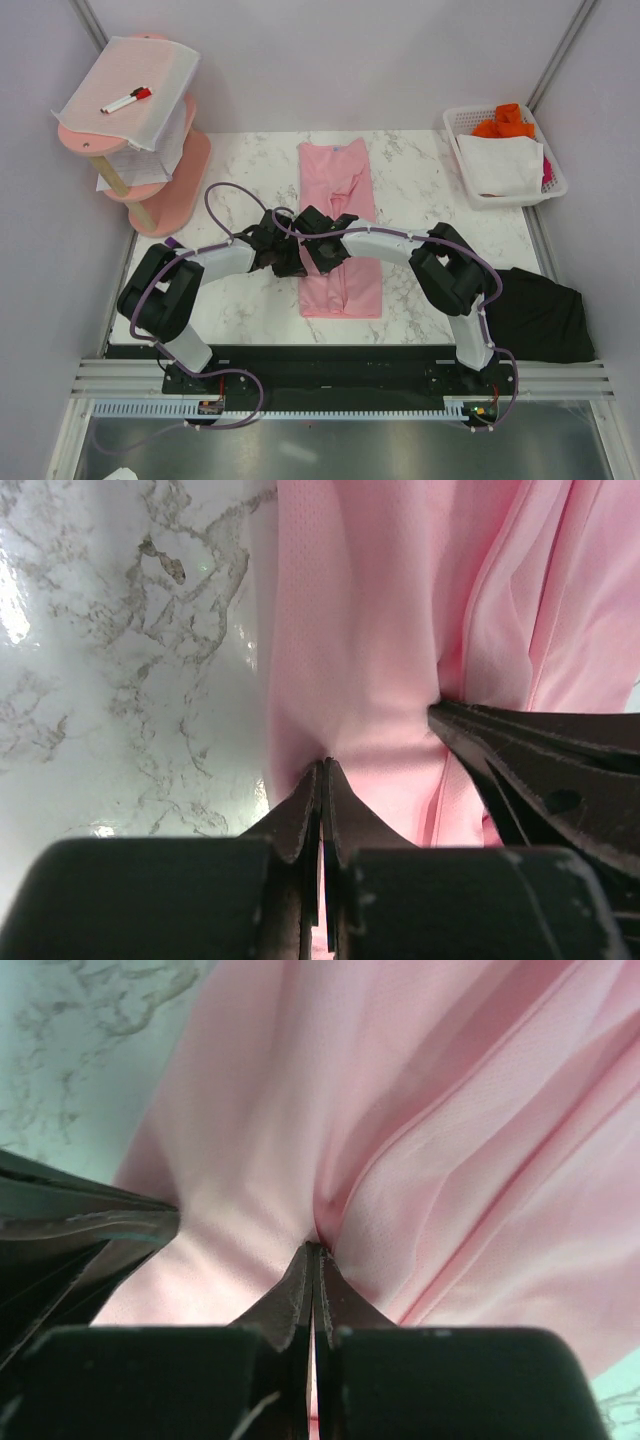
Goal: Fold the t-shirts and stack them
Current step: Rotate the tshirt 90 degrees, then grab the bottom of the folded rectangular tshirt with both arms
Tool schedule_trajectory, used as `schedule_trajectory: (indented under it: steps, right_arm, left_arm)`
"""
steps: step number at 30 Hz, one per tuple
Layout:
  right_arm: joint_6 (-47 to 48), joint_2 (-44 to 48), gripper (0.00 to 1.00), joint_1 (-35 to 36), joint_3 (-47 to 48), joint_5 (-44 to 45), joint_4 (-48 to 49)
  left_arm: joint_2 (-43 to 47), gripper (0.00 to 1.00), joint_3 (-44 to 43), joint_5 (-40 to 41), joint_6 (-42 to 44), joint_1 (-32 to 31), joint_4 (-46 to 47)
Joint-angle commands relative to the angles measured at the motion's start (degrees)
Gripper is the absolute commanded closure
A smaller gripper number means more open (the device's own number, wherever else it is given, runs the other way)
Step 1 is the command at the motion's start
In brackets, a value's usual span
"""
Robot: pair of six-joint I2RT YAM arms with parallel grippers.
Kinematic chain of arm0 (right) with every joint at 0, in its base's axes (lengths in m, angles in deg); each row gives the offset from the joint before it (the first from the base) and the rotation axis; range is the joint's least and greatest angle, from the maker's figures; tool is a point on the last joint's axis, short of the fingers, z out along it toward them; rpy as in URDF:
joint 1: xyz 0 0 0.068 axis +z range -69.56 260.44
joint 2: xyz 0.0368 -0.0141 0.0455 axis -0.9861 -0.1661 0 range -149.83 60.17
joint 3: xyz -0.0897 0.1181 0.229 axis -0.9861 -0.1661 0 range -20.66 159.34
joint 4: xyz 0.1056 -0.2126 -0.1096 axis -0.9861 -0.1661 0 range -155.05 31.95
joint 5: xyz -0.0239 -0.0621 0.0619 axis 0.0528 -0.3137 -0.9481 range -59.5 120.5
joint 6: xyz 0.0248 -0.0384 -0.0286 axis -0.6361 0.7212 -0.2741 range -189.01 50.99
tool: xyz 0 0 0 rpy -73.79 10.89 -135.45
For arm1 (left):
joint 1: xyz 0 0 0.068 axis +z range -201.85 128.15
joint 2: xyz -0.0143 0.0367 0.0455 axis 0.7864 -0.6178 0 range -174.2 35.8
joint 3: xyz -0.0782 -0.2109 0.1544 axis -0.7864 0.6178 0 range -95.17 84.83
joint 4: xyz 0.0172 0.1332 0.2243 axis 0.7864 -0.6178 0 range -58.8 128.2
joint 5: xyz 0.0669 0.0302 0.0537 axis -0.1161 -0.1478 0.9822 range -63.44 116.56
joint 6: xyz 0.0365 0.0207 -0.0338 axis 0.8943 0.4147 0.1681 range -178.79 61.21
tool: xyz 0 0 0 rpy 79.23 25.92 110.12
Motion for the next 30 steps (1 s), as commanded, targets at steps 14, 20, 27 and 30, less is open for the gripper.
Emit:
schedule_trajectory:
  steps: [14, 20, 27, 30]
  right_arm:
    - [-1.65, 4.31, 1.00, -0.71, -0.68, 19.96, -11.77]
    - [-1.29, 11.68, 1.00, -0.89, -3.58, 19.26, -7.21]
    - [-6.12, 28.63, 0.75, -9.57, -14.99, 2.84, 3.78]
    - [-7.01, 32.68, 0.43, -16.78, -22.55, -4.72, 6.42]
  left_arm:
    - [-0.95, 0.98, 4.16, 6.44, 1.30, -0.10, -7.72]
    - [3.78, 0.98, 4.42, 5.82, 3.24, -0.63, -6.75]
    - [17.82, 0.38, 6.79, 5.91, 4.47, -1.60, -5.87]
    - [23.99, 0.10, 9.42, 6.70, 4.12, -1.69, -5.78]
